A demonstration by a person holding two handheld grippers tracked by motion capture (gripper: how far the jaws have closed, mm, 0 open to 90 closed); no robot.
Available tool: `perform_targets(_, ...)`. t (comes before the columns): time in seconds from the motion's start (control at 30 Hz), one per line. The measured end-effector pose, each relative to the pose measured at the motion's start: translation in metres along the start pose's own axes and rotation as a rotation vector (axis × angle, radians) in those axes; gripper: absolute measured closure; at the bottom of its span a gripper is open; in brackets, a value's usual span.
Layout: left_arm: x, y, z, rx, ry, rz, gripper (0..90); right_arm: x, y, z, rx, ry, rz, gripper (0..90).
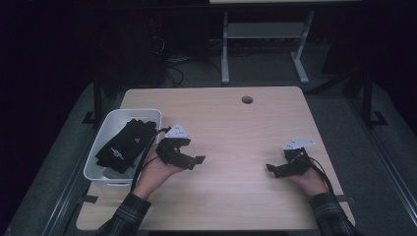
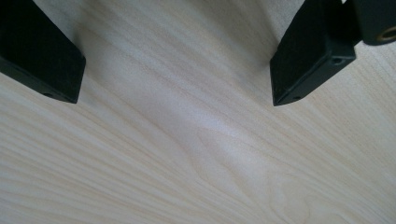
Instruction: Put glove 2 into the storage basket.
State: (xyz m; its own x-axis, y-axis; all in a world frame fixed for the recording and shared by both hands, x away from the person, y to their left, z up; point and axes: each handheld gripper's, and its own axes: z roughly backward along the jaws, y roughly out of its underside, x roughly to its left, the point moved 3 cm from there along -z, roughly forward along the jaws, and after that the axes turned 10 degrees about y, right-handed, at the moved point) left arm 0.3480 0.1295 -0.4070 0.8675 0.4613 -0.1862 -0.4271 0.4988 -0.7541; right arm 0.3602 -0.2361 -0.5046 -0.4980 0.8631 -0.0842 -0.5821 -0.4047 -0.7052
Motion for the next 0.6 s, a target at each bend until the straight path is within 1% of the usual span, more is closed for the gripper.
perform_targets(0.07, -0.005, 0.002, -0.005, 0.004, 0.008, -0.010, 13.6, 0.000, 0.000, 0.000, 0.000, 0.000, 0.001, 3.2)
perform_targets(0.1, -0.007, 0.003, -0.007, -0.002, 0.012, -0.007, 13.6, 0.000, 0.000, 0.000, 0.000, 0.000, 0.000, 3.2)
perform_targets(0.13, -0.010, 0.004, -0.011, -0.009, 0.016, -0.012, 13.7, 0.000, 0.000, 0.000, 0.000, -0.001, 0.001, 3.2)
perform_targets(0.23, -0.015, 0.009, -0.020, -0.006, 0.031, -0.017, 13.7, 0.000, 0.000, 0.000, 0.000, -0.001, 0.001, 3.2)
perform_targets(0.3, -0.016, 0.012, -0.026, 0.007, 0.030, -0.033, 13.6, 0.000, 0.000, 0.000, 0.000, -0.002, 0.002, 3.2)
perform_targets(0.33, -0.017, 0.014, -0.030, 0.006, 0.032, -0.029, 13.6, 0.000, 0.000, 0.000, 0.000, -0.002, 0.003, 3.2)
perform_targets(0.37, -0.016, 0.016, -0.032, 0.015, 0.034, -0.034, 13.5, 0.000, 0.000, 0.000, 0.000, -0.002, 0.003, 3.2)
perform_targets(0.4, -0.016, 0.018, -0.035, 0.008, 0.036, -0.028, 13.5, 0.000, 0.000, 0.000, 0.000, -0.001, 0.003, 3.2)
perform_targets(0.43, -0.017, 0.020, -0.037, 0.022, 0.037, -0.036, 13.5, 0.000, 0.000, 0.000, -0.001, -0.002, 0.003, 3.2)
perform_targets(0.53, -0.018, 0.024, -0.043, 0.024, 0.040, -0.041, 13.5, 0.000, 0.000, 0.000, 0.000, -0.002, 0.004, 3.2)
perform_targets(0.6, -0.019, 0.027, -0.048, 0.043, 0.043, -0.049, 13.2, 0.000, 0.000, 0.000, 0.000, -0.002, 0.004, 3.2)
